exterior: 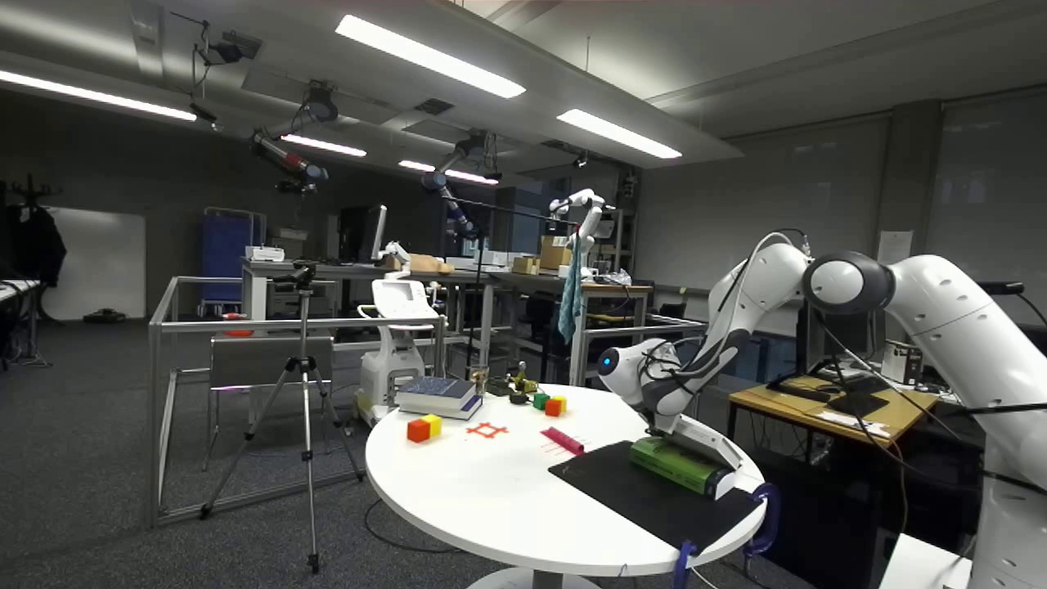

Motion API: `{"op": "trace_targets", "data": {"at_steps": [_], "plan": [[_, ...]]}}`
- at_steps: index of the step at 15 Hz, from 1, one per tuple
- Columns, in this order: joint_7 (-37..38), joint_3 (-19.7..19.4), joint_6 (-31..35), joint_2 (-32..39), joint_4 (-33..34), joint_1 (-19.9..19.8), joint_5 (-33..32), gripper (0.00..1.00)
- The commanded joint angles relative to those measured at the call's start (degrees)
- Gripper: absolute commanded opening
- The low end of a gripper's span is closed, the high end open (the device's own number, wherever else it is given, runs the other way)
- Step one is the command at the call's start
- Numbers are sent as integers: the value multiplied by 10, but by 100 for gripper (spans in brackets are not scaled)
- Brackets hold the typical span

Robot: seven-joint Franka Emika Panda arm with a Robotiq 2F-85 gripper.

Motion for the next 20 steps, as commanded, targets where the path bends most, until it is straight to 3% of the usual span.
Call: {"op": "trace_targets", "data": {"at_steps": [1,10,20], "plan": [[-13,-11,-17,-14,8,-2,9,16],[-42,-22,-1,-4,14,-3,-24,16],[-69,-28,63,-14,-2,-6,-72,16]]}}
